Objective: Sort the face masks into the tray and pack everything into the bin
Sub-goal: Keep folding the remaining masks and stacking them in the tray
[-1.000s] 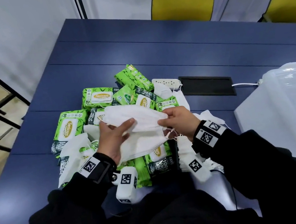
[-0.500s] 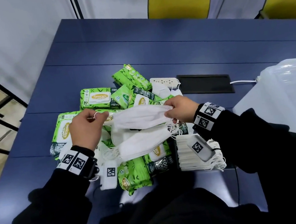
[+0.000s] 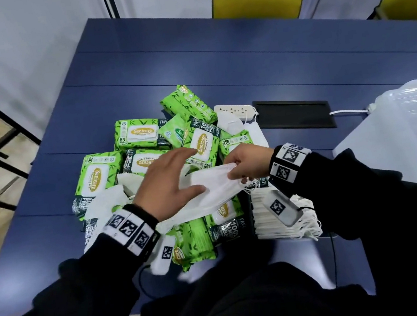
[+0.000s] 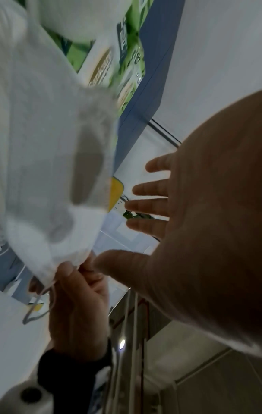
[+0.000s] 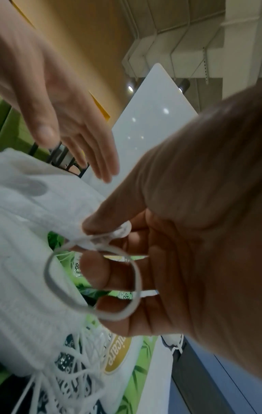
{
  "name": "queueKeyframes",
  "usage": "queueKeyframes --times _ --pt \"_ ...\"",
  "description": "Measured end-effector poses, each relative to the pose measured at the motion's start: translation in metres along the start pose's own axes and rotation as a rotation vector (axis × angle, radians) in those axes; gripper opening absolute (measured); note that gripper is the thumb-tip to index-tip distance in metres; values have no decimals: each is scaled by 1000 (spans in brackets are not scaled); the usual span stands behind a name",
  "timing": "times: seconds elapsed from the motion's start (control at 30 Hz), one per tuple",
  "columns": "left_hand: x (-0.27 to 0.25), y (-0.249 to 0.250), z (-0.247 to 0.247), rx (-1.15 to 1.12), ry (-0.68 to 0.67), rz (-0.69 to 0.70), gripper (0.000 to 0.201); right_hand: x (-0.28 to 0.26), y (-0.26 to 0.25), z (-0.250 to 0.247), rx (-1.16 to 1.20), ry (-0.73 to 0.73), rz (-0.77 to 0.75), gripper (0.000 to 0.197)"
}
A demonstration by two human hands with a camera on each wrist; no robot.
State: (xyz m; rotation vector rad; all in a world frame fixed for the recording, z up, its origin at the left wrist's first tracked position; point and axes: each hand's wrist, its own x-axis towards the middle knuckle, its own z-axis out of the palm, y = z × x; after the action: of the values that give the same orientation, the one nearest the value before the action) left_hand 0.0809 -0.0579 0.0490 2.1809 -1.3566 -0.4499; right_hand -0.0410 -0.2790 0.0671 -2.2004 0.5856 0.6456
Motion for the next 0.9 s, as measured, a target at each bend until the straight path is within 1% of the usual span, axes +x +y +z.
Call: queueKeyframes --times 0.03,0.1,0.13,0.17,0.23,0.3,0.37,0.43,0.5,0.6,0.67,0.8,0.9 --pt "7 1 4 -12 -56 -29 62 1 0 1 6 -20 -14 11" --pt "17 -1 8 -98 -141 -109 28 3 4 0 59 -29 -19 13" --pt "19 -5 9 -157 -154 -144 13 4 7 1 106 -20 -6 14" --pt "20 -10 10 -208 -153 -166 7 5 12 0 160 1 17 16" --pt "21 -18 16 -258 -138 -204 8 7 24 0 244 84 79 13" --pt "22 -21 24 -244 -143 -254 8 8 37 0 294 141 152 5" --pt "23 -26 38 -223 -158 -301 10 11 47 1 338 123 222 10" --pt "25 -31 50 -216 -171 -328 11 13 55 2 321 104 287 13" --pt "28 -36 57 -220 -160 -360 8 14 60 1 320 104 327 10" --pt "32 -41 61 -256 -122 -391 14 13 69 -5 414 119 358 7" --pt "34 -41 62 -275 -118 -387 15 12 75 -10 459 130 374 7" --pt "37 -37 69 -230 -137 -359 15 12 85 -12 528 124 393 10" --pt "37 -36 75 -126 -128 -306 21 14 94 -6 571 111 418 8"
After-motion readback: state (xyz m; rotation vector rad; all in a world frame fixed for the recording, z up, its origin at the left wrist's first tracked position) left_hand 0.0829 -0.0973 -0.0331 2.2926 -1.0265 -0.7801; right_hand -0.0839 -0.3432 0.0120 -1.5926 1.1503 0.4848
